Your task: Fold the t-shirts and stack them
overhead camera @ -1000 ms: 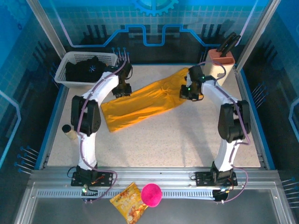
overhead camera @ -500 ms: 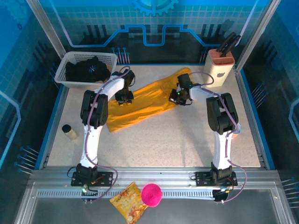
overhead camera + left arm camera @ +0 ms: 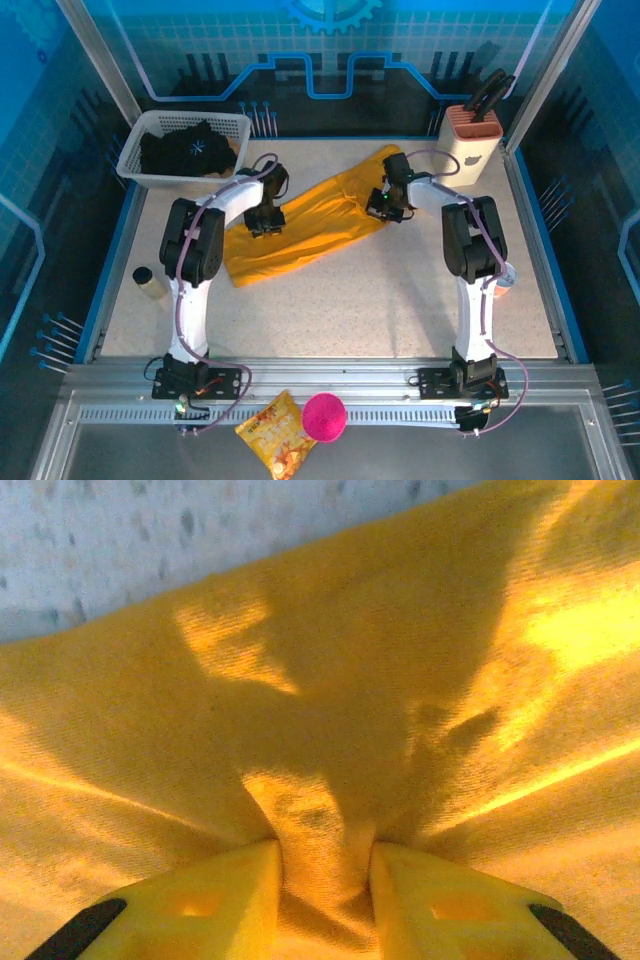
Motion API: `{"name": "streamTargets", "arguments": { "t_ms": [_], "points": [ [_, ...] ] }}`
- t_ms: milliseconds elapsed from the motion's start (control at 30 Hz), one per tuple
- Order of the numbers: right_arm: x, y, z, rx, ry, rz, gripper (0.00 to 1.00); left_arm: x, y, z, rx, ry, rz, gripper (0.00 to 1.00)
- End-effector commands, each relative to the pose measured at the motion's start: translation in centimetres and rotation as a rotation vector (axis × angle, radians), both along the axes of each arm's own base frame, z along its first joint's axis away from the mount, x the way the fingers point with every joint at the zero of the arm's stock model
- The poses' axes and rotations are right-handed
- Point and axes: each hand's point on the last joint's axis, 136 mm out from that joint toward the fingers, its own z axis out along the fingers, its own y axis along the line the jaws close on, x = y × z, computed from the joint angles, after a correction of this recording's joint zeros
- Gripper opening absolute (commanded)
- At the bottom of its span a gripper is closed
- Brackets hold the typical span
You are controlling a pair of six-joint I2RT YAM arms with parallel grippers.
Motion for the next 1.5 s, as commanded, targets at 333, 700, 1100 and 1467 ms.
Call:
{"name": "streamTargets", "arguments": {
  "t_ms": [333, 700, 1100, 1467],
  "points": [
    [1.4, -4.3, -1.4, -0.091, 0.081, -0.039, 0.0, -6.5, -1.1, -2.3, -0.03, 0.191, 0.0, 0.31],
    [7.7, -2.6, -2.2, -0.105, 0.049, 0.047, 0.0, -12.9, -8.8, -3.4, -0.276, 0.246, -0.003, 0.32],
    [11.7, 0.7, -2.4, -0.016, -0.037, 0.101, 0.0, -18.7, -16.3, -1.6, -0.431, 0.225, 0.031, 0.33],
    [14.2, 1.4, -1.2, 0.13, -0.091, 0.038, 0.04, -17.5, -18.5, 1.3, -0.475, 0.097, 0.064, 0.38]
  ]
}}
